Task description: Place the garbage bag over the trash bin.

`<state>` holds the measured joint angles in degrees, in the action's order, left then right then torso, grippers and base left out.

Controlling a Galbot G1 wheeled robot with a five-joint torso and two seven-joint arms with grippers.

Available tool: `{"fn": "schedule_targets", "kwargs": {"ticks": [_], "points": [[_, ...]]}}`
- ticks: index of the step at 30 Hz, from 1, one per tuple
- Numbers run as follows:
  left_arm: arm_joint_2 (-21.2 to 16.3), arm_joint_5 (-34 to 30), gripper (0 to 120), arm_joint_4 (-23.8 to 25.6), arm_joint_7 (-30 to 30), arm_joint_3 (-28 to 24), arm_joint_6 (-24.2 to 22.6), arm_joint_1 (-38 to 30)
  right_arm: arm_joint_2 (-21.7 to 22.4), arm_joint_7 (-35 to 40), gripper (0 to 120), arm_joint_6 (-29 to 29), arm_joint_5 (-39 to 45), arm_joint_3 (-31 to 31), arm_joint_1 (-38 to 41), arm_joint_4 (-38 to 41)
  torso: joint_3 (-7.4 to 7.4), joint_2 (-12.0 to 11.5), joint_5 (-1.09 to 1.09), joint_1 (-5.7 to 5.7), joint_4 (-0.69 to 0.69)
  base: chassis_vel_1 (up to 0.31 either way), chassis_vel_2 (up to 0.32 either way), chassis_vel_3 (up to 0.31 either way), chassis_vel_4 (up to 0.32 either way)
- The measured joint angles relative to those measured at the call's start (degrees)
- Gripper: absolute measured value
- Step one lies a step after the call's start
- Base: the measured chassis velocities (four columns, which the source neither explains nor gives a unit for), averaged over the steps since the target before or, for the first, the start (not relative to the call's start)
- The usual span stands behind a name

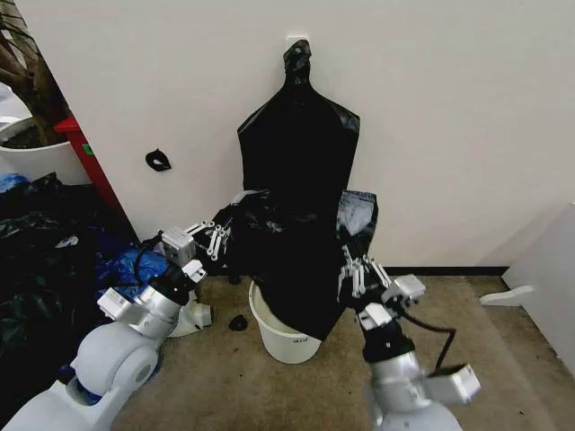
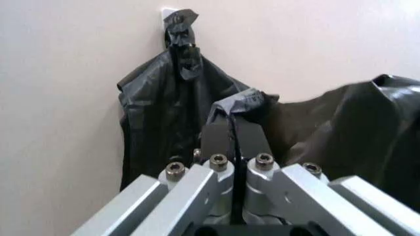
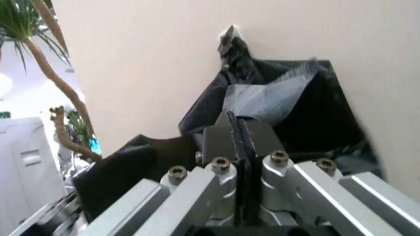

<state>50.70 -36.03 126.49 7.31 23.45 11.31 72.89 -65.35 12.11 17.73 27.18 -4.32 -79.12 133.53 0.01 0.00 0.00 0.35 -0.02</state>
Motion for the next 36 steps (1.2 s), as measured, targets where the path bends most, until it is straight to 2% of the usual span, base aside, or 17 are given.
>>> {"fn": "schedule_targets", "kwargs": {"ticks": [4, 13, 23, 27, 36], "points": [[1.2, -0.6, 0, -2.4, 0.4, -1.0, 0.0, -0.8, -0.8, -1.3, 0, -0.1, 2.6, -1.3, 4.8, -4.6, 0.0, 0.0, 0.0, 0.0, 0.0, 0.0, 0.0, 0.0, 0.0], [4.7, -0.6, 0, -5.5, 1.4, -2.1, 0.1, -0.7, -2.1, -1.3, 0, -0.1, 3.6, -1.4, 9.5, -11.0, 0.0, 0.0, 0.0, 0.0, 0.0, 0.0, 0.0, 0.0, 0.0], [6.3, -3.4, 0, -6.4, -0.9, -4.2, -1.6, 2.6, -1.0, 10.2, 0, -5.5, 2.8, -3.5, 8.2, -9.7, -0.01, 0.0, 0.01, 0.0, 0.0, 0.0, 0.0, 0.0, 0.0], [7.2, -3.3, 0, -7.5, -1.4, -5.3, -1.8, 3.1, -0.8, 12.0, 0, -6.4, 3.9, -3.8, 7.7, -9.1, -0.01, 0.0, 0.0, 0.0, 0.0, 0.0, 0.0, 0.0, 0.0], [8.7, 3.8, 0, -12.8, -5.2, -8.1, -2.8, 2.0, -0.5, 14.4, 0, -7.6, 1.8, 4.4, 3.5, -13.2, -0.01, 0.0, 0.01, 0.0, 0.0, 0.0, 0.0, 0.0, 0.0]]}}
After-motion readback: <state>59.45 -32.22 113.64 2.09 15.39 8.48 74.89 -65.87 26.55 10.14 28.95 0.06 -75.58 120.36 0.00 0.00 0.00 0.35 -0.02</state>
